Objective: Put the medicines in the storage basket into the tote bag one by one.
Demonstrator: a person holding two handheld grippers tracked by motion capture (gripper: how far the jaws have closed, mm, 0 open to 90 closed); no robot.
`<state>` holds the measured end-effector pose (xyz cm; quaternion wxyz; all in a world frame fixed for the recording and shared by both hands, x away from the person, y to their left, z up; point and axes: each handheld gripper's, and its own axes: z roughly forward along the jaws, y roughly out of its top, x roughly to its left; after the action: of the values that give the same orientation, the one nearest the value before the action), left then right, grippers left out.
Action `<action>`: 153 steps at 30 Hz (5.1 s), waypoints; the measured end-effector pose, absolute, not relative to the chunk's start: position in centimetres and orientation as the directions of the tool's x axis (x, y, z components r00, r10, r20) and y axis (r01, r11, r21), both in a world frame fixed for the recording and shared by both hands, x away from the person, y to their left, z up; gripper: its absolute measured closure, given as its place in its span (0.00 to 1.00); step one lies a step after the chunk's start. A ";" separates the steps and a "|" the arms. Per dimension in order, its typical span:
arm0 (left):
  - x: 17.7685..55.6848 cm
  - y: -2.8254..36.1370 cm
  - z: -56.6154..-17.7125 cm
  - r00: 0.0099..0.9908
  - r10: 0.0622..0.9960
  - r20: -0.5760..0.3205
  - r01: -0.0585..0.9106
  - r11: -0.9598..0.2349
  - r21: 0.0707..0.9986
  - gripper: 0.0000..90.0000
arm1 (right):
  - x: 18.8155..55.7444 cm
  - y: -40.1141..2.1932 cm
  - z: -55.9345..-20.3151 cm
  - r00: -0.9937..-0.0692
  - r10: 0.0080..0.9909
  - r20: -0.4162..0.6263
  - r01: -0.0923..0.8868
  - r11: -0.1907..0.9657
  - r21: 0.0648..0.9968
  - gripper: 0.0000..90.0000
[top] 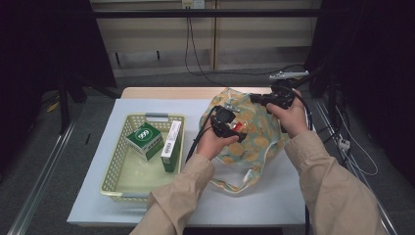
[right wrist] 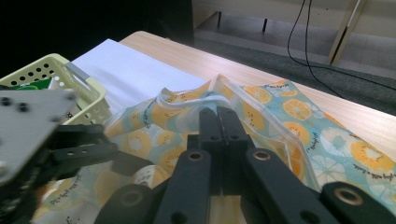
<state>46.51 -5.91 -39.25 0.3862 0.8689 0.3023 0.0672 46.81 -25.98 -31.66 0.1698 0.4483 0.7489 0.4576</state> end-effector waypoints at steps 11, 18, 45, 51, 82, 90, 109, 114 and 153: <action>49.7 -7.3 -40.8 0.763 0.635 -0.122 0.488 -0.443 0.752 0.13 | 47.7 -26.6 -32.2 -0.524 0.834 0.174 0.540 0.168 0.825 1.00; 48.3 -5.7 -39.4 0.778 0.616 -0.126 0.479 -0.452 0.752 0.13 | 47.3 -26.6 -32.3 -0.513 0.842 0.168 0.543 0.166 0.823 1.00; 43.2 1.2 -32.9 0.812 0.566 -0.144 0.455 -0.458 0.764 0.11 | 45.0 -24.3 -33.2 -0.539 0.828 0.157 0.539 0.195 0.820 1.00; 42.6 3.2 -31.1 0.812 0.573 -0.106 0.434 -0.474 0.766 0.10 | 44.9 -24.6 -33.2 -0.536 0.829 0.159 0.538 0.191 0.821 1.00; 43.6 17.5 -32.6 0.702 0.713 0.002 0.494 -0.489 0.719 0.10 | 44.8 -24.0 -33.2 -0.538 0.827 0.160 0.537 0.190 0.822 1.00; 44.6 20.1 -34.3 0.658 0.752 0.021 0.530 -0.483 0.697 0.09 | 44.9 -24.2 -33.3 -0.536 0.828 0.163 0.541 0.189 0.819 1.00; 46.0 20.9 -37.7 0.685 0.728 0.031 0.554 -0.548 0.627 0.08 | 45.1 -24.4 -33.7 -0.536 0.826 0.175 0.548 0.182 0.817 1.00; 46.3 20.9 -38.4 0.680 0.732 0.033 0.569 -0.555 0.607 0.08 | 45.1 -24.5 -33.7 -0.536 0.826 0.175 0.548 0.183 0.816 1.00; 44.6 19.2 -31.7 0.645 0.764 -0.010 0.598 -0.497 0.628 0.19 | 44.7 -24.9 -33.5 -0.525 0.833 0.173 0.541 0.170 0.824 1.00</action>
<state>44.61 19.22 -31.75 0.3041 0.8546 0.3985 0.1359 44.69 -24.93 -33.48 0.1617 0.4597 0.7474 0.4515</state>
